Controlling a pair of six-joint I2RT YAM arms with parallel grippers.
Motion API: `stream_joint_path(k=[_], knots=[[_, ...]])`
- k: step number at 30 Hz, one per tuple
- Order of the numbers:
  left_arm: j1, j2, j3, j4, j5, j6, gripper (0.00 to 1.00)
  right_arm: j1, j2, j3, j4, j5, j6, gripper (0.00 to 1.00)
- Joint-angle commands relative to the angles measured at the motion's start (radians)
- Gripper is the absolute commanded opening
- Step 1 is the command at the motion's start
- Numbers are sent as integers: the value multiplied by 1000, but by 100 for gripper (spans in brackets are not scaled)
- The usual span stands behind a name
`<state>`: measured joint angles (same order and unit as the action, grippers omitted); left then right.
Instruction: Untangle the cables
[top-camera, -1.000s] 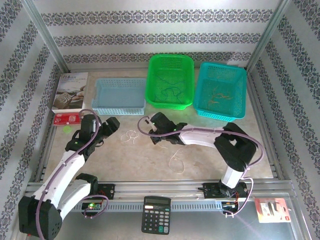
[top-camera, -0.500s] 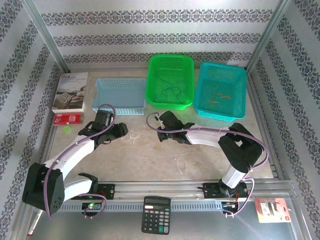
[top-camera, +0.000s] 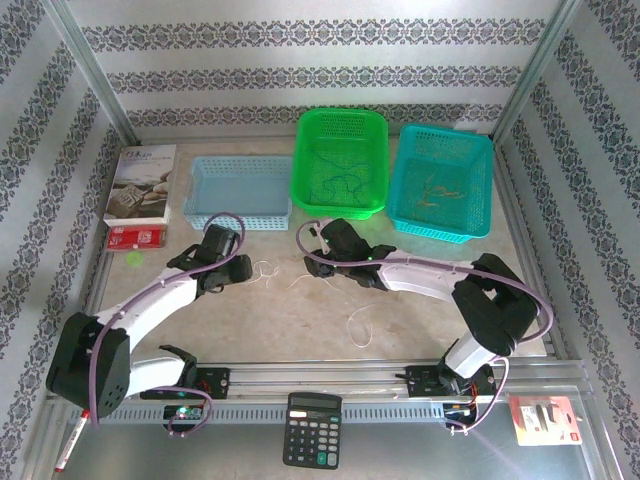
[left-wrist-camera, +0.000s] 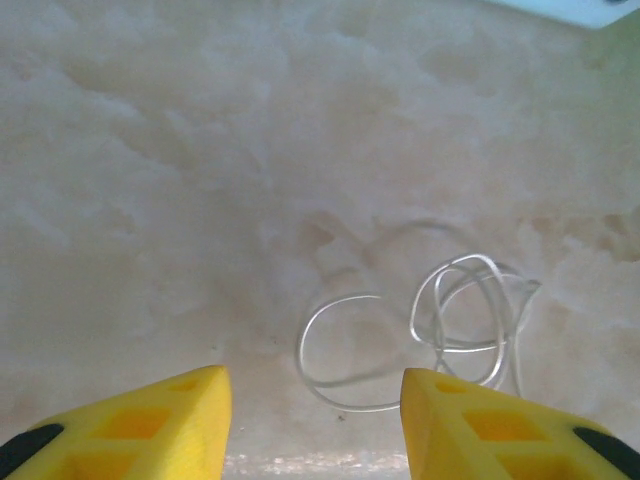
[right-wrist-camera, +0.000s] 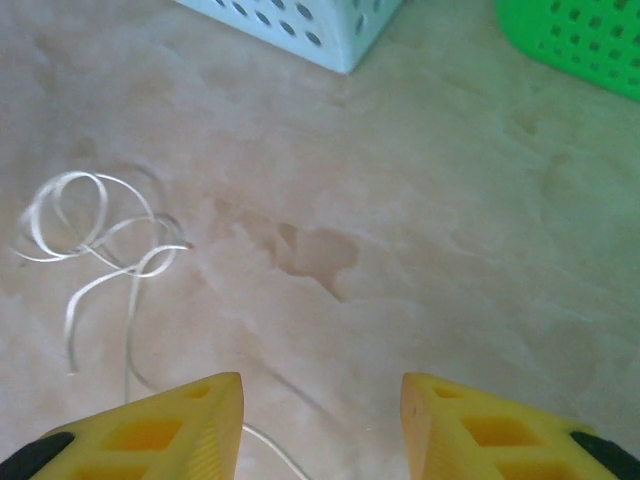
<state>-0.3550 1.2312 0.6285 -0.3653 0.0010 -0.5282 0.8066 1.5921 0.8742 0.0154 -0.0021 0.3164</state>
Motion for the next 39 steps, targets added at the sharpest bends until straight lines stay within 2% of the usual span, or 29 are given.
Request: stream_joint_path(k=[1, 7, 19, 28, 32, 37, 39], knots=[[-34, 40, 35, -62, -58, 49, 47, 16, -49, 18, -17, -13, 19, 47], [-48, 112, 49, -22, -70, 71, 46, 28, -95, 19, -23, -16, 27, 52], [-56, 246, 111, 17, -73, 132, 43, 40, -123, 2, -23, -7, 36, 52], [-71, 301, 116, 66, -89, 160, 32, 48, -119, 6, -21, -10, 41, 52], [-70, 320, 107, 87, -87, 167, 25, 52, -119, 9, -20, -9, 41, 52], [-70, 315, 98, 98, -88, 173, 3, 56, -126, 12, -22, -11, 43, 52], [-71, 293, 99, 86, -92, 177, 0, 57, -130, 15, -23, -16, 46, 52]])
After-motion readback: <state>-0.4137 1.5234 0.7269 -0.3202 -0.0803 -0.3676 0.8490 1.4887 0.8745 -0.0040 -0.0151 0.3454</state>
